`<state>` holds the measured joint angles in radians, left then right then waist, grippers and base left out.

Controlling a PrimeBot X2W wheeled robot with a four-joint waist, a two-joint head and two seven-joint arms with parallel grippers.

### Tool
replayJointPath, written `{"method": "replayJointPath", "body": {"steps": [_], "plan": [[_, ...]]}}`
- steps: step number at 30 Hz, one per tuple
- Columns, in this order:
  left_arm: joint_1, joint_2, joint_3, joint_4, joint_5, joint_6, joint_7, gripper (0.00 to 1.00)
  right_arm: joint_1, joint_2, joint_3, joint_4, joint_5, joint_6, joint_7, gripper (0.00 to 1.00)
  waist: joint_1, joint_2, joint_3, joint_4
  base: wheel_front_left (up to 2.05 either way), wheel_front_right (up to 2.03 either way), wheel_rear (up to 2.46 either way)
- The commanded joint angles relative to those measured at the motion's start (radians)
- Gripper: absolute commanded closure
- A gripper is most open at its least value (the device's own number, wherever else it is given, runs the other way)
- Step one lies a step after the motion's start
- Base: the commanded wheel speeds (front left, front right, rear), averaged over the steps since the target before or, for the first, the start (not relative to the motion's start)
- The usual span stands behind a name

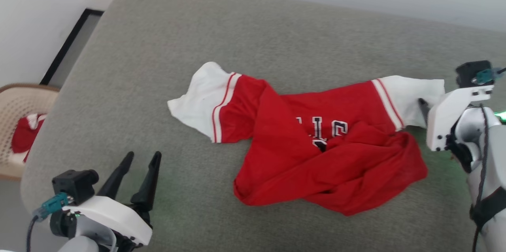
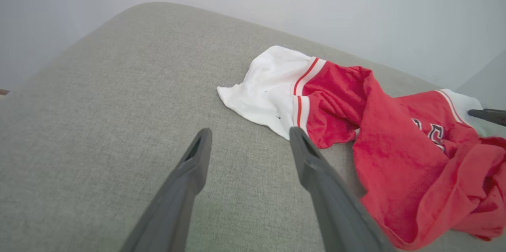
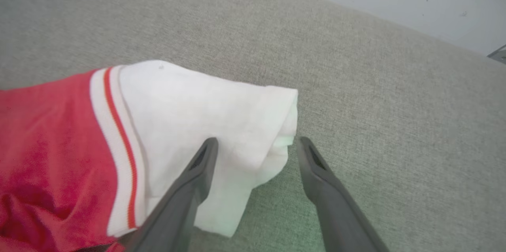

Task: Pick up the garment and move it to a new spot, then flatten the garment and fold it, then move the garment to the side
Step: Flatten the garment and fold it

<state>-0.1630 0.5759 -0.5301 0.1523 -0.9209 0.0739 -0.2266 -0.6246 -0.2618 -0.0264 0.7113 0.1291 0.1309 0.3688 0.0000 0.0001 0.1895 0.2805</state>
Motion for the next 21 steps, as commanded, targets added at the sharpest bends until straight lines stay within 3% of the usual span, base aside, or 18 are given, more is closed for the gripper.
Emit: {"method": "replayJointPath", "body": {"steps": [1, 7, 8, 9, 10, 15, 21], "plan": [[0.003, -0.007, 0.003, 0.005, -0.001, -0.006, -0.007, 0.00, -0.016, -0.004, -0.007, 0.016, -0.003, 0.000, 0.007, 0.00, 0.0000, -0.0001, 0.015, 0.022, 0.00, 0.00, 0.00], [-0.007, -0.062, 0.022, 0.034, 0.016, -0.046, -0.032, 0.00, -0.091, -0.022, -0.028, 0.182, -0.016, 0.000, 0.100, 0.00, 0.0000, -0.0001, 0.042, 0.070, 0.00, 0.00, 0.00], [-0.008, -0.070, 0.026, 0.037, 0.023, -0.053, -0.034, 0.00, -0.099, -0.021, -0.031, 0.212, -0.015, 0.000, 0.121, 0.07, 0.0000, -0.0001, 0.046, 0.076, 0.00, 0.00, 0.00], [-0.007, -0.077, 0.031, 0.041, 0.029, -0.059, -0.036, 0.00, -0.108, -0.021, -0.036, 0.239, -0.011, 0.000, 0.136, 0.65, 0.0000, -0.0001, 0.050, 0.080, 0.00, 0.00, 0.00], [-0.007, -0.085, 0.037, 0.043, 0.037, -0.066, -0.038, 0.00, -0.118, -0.029, -0.038, 0.261, -0.017, 0.000, 0.148, 1.00, 0.0000, -0.0001, 0.053, 0.085, 0.00, 0.00, 0.00], [0.011, -0.139, 0.109, 0.040, 0.086, -0.094, -0.040, 0.00, -0.208, -0.052, -0.054, 0.310, -0.034, -0.001, 0.132, 1.00, 0.0000, -0.0001, 0.071, 0.094, 0.00, 0.00, 0.00], [0.039, -0.201, 0.191, 0.037, 0.158, -0.143, -0.040, 0.00, -0.294, -0.129, -0.084, 0.318, -0.070, -0.002, 0.100, 1.00, 0.0000, -0.0001, 0.080, 0.094, 0.00, 0.00, 0.00]]}}
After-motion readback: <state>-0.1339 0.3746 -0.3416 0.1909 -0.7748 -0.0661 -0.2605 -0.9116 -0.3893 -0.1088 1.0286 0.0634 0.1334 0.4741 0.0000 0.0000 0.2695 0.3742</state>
